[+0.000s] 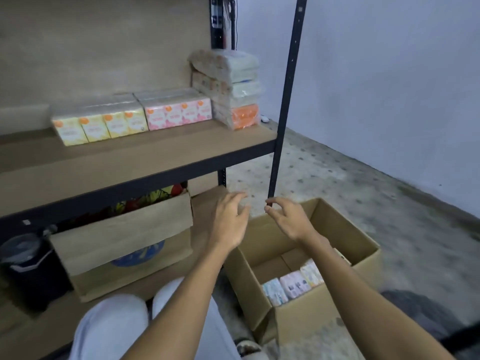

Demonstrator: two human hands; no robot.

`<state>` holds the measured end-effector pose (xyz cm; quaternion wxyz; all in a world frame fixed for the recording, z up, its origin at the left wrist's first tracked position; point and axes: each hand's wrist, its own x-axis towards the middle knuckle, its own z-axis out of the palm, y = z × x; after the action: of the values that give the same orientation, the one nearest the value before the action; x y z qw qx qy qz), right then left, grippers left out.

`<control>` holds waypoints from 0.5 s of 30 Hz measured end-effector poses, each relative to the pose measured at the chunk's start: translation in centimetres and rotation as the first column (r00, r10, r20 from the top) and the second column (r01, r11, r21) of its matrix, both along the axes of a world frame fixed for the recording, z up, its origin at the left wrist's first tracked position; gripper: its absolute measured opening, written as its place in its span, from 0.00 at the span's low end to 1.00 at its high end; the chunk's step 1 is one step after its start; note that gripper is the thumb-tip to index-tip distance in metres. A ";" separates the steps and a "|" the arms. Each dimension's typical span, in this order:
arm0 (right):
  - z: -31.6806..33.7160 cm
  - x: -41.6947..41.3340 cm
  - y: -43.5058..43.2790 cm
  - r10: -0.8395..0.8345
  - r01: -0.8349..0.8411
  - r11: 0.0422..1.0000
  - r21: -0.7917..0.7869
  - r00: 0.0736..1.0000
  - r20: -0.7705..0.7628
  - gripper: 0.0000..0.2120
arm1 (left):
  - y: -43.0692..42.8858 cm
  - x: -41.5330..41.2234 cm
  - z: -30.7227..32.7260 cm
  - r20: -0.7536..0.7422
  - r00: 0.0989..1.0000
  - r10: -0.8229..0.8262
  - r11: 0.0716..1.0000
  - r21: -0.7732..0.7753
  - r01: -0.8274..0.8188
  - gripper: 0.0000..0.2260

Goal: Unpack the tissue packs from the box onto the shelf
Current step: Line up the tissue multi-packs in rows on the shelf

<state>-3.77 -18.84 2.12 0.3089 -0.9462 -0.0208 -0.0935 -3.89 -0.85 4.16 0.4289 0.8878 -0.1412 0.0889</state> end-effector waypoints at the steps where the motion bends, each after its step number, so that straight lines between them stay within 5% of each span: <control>1: -1.0 -0.4 -0.9 -0.017 0.017 1.000 -0.006 0.999 -0.035 0.18 | -0.9 -0.2 -0.9 -0.034 0.999 -0.020 1.000 0.016 0.021 0.15; 15: -13.4 -2.0 -5.9 -0.015 -0.037 0.995 -0.095 0.871 -0.490 0.23 | -8.2 -0.3 -13.0 -0.550 0.827 -0.113 0.947 0.192 0.257 0.20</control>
<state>-5.79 -24.70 -11.32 0.2562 -0.9533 0.0481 0.1524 -4.17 -9.03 -8.84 0.3384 0.9074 -0.1133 -0.2221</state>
